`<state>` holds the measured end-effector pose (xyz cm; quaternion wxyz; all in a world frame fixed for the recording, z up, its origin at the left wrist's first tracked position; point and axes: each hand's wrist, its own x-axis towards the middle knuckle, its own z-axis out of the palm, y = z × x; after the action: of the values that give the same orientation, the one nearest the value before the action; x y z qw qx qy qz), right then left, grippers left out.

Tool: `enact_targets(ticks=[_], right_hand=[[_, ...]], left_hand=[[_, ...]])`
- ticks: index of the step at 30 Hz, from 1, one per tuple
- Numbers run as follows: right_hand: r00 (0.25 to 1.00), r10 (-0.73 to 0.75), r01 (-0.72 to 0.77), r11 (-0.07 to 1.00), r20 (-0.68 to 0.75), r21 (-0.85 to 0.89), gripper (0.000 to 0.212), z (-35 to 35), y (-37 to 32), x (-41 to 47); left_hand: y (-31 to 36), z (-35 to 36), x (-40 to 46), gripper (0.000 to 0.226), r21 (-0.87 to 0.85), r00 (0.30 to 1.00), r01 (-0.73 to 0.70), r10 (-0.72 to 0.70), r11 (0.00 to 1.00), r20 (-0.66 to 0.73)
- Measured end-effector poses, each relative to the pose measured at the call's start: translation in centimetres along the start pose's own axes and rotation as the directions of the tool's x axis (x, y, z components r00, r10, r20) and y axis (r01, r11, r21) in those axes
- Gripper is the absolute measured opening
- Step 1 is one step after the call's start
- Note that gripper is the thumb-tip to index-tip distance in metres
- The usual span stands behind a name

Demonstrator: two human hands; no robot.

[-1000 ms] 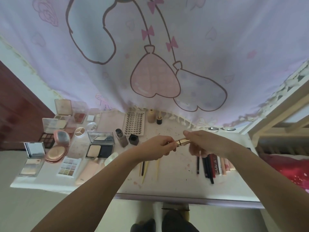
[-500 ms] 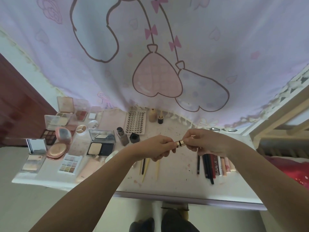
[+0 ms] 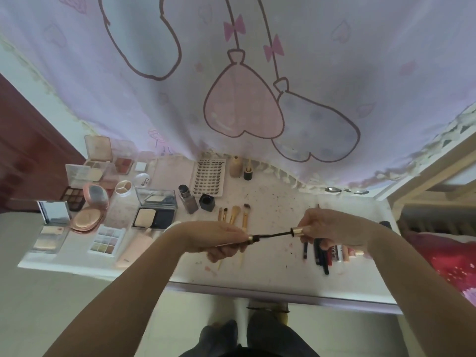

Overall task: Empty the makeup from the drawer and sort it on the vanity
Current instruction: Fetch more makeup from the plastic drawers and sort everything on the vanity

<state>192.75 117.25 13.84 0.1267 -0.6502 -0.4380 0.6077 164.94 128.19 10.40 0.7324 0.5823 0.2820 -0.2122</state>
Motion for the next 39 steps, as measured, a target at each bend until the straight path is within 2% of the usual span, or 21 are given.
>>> enact_targets(ticks=[2, 5, 6, 8, 10, 12, 14, 16, 20, 25, 28, 31, 34, 36, 39], right_hand=[[0.996, -0.005, 0.020, 0.984, -0.086, 0.179, 0.009, -1.5, 1.6, -0.4], [0.980, 0.013, 0.085, 0.872, -0.197, 0.482, 0.019, -2.1, 3.2, 0.3], [0.977, 0.033, 0.084, 0.845, -0.209, 0.528, 0.020, -1.5, 3.4, 1.1], [0.975, 0.091, 0.041, 0.826, -0.204, 0.562, 0.019, 0.5, 3.6, 3.0], [0.963, 0.168, -0.032, 0.848, -0.212, 0.529, 0.019, 3.1, 3.7, 4.9], [0.935, 0.234, -0.104, 0.898, -0.265, 0.427, 0.018, 5.5, 4.1, 6.5], [0.903, 0.229, -0.143, 0.958, -0.363, 0.248, 0.019, 7.3, 4.6, 7.9], [0.872, 0.164, -0.164, 0.986, -0.461, 0.040, 0.021, 8.4, 5.0, 8.7], [0.847, 0.118, -0.205, 0.972, -0.519, -0.114, 0.024, 9.8, 5.0, 10.3], [0.836, 0.075, -0.221, 0.953, -0.544, -0.209, 0.032, 11.4, 3.6, 12.2], [0.834, 0.038, -0.240, 0.924, -0.551, -0.298, 0.035, 12.0, 3.1, 12.7], [0.838, -0.004, -0.268, 0.868, -0.546, -0.418, 0.038, 12.3, 2.9, 13.0], [0.854, 0.016, -0.271, 0.867, -0.520, -0.418, 0.041, 11.9, 2.8, 12.9], [0.846, 0.033, -0.272, 0.885, -0.533, -0.377, 0.042, 10.4, 2.9, 12.2], [0.799, 0.018, -0.297, 0.881, -0.601, -0.368, 0.033, 6.3, 4.0, 10.4]], left_hand=[[-1.3, -0.8, -0.9, 0.027, -0.051, 0.996, 0.042, -0.046, 0.998, -0.080], [-1.6, -0.2, 0.0, 0.020, -0.224, 0.923, -0.121, 0.027, 0.967, -0.383], [-1.3, 0.4, 1.0, 0.017, -0.227, 0.882, -0.177, 0.051, 0.958, -0.468], [-0.6, 2.1, 3.7, 0.016, -0.134, 0.825, -0.175, 0.071, 0.975, -0.560], [-0.6, 3.5, 6.5, 0.017, -0.028, 0.752, -0.082, 0.043, 0.996, -0.657], [-1.0, 3.9, 8.6, 0.016, 0.068, 0.619, 0.046, 0.025, 0.997, -0.785], [-1.4, 4.3, 10.0, 0.019, 0.130, 0.514, 0.145, 0.038, 0.981, -0.857], [-1.7, 4.5, 11.2, 0.023, 0.240, 0.461, 0.276, 0.091, 0.931, -0.883], [-2.6, 3.9, 12.3, 0.028, 0.404, 0.423, 0.483, 0.197, 0.776, -0.885], [-4.0, 2.9, 12.1, 0.049, 0.451, 0.417, 0.521, 0.246, 0.725, -0.875], [-4.4, 2.6, 12.2, 0.045, 0.492, 0.430, 0.566, 0.272, 0.661, -0.861], [-4.6, 2.4, 12.1, 0.037, 0.486, 0.424, 0.572, 0.269, 0.661, -0.865], [-4.6, 2.5, 11.9, 0.034, 0.502, 0.414, 0.583, 0.299, 0.639, -0.860], [-3.8, 2.7, 12.0, 0.029, 0.553, 0.409, 0.564, 0.374, 0.613, -0.832], [-1.2, 3.9, 13.6, 0.025, 0.673, 0.432, 0.450, 0.517, 0.587, -0.739]])
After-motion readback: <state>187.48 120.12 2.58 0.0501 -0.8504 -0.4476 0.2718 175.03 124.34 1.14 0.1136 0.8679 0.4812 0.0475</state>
